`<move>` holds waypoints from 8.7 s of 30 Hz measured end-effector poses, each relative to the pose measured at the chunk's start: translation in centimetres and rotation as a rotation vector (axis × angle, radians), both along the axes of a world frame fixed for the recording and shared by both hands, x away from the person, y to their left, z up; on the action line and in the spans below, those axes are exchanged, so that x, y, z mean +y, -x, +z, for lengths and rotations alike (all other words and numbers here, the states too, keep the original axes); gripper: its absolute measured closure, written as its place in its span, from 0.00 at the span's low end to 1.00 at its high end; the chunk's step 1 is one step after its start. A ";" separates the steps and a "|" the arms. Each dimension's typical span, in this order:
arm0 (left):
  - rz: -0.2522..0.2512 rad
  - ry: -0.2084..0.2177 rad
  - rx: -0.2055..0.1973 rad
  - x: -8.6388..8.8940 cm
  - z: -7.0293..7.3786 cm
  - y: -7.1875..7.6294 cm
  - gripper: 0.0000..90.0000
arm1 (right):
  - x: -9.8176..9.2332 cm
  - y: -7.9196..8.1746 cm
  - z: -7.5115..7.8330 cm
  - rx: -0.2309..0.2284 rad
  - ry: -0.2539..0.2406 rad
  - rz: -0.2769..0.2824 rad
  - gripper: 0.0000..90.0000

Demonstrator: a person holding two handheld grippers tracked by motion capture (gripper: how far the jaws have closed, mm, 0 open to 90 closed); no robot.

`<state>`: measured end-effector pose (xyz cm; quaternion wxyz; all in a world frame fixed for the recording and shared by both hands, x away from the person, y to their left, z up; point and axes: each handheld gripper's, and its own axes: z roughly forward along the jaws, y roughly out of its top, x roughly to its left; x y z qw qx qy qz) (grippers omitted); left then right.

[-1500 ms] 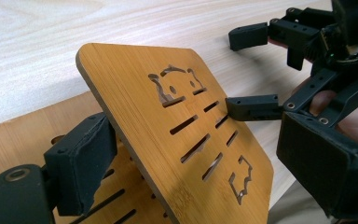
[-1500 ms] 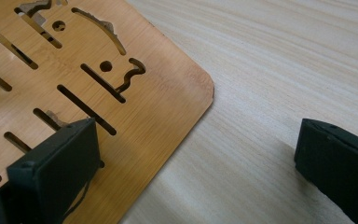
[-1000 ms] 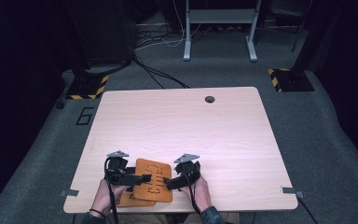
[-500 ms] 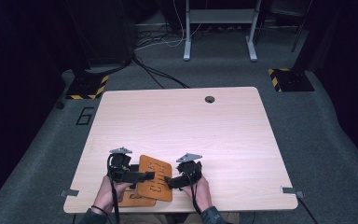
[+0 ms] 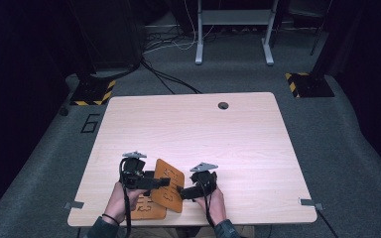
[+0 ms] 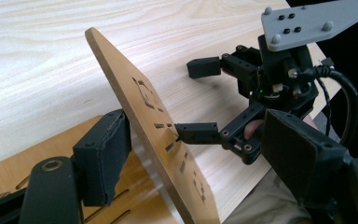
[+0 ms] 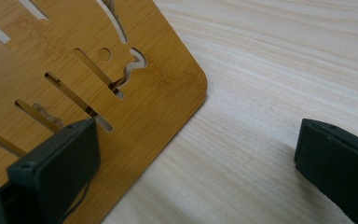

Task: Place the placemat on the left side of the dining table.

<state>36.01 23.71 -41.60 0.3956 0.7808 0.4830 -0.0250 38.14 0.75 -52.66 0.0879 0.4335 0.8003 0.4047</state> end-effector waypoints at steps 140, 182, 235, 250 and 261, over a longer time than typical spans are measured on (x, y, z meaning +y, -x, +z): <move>0.276 -0.230 -0.018 6.6 7.0 -11.9 0.96 | -12.4 -0.2 -0.3 -0.072 0.192 -0.349 0.02; 0.519 -0.157 0.120 13.2 2.7 -17.8 0.96 | -12.4 -0.1 -0.3 -0.079 0.195 -0.368 0.05; 0.589 -0.236 0.126 16.3 -0.7 -17.7 0.81 | -12.5 -0.1 -0.3 -0.081 0.192 -0.377 0.05; 0.600 -0.244 0.129 17.2 -2.0 -17.5 0.77 | -12.5 -0.1 -0.3 -0.081 0.192 -0.378 0.05; 0.598 -0.255 0.128 17.3 -2.5 -17.9 0.75 | -12.5 -0.1 -0.3 -0.079 0.196 -0.379 0.05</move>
